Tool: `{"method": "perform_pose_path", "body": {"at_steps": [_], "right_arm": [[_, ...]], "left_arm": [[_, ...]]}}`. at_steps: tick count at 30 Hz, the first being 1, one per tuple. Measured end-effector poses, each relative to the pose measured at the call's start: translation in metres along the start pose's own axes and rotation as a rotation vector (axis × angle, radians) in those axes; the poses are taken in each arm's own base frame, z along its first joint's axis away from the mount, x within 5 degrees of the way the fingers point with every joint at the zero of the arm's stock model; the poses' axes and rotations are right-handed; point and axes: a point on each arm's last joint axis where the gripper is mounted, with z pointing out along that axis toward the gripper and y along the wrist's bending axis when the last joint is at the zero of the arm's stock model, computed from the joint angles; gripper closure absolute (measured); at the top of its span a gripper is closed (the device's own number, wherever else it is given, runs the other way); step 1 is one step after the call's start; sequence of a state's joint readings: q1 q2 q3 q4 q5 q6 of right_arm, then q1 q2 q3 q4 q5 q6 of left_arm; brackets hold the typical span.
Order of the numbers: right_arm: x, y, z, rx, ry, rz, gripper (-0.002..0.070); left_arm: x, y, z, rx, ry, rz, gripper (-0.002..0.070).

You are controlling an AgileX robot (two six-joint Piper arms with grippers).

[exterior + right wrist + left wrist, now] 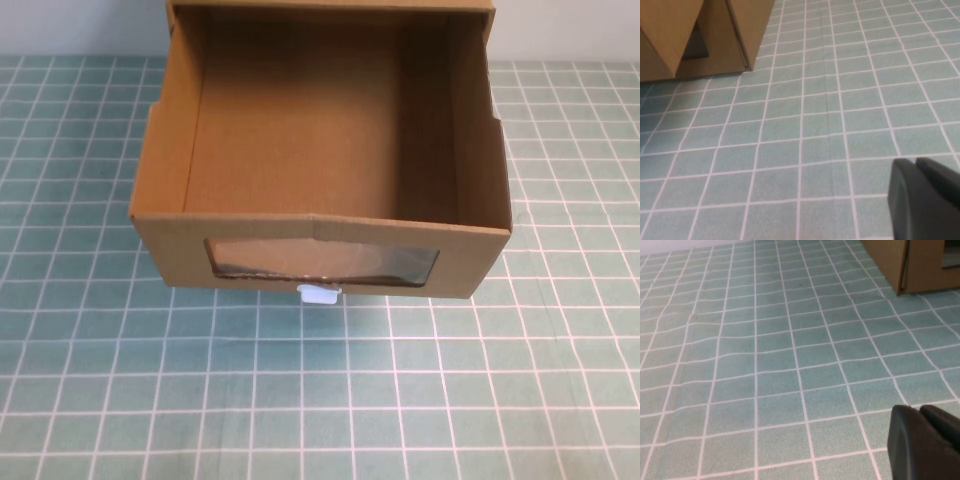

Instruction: Close the shoe box

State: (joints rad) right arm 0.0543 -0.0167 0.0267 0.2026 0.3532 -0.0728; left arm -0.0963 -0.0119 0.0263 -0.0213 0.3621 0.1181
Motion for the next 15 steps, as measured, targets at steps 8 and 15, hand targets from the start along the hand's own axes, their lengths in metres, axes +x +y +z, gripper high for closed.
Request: {"method": "perform_pose_path", "body": {"at_steps": [8,15], "right_arm": [[0.000,0.000,0.000,0.000,0.000,0.000,0.0689],[0.000,0.000,0.000,0.000,0.000,0.000,0.0689]], "left_arm": [[-0.004,-0.003,0.000,0.031,-0.046,-0.117,0.0680],[-0.025,-0.001,-0.003,0.076,-0.269,-0.494,0.0680]]}}
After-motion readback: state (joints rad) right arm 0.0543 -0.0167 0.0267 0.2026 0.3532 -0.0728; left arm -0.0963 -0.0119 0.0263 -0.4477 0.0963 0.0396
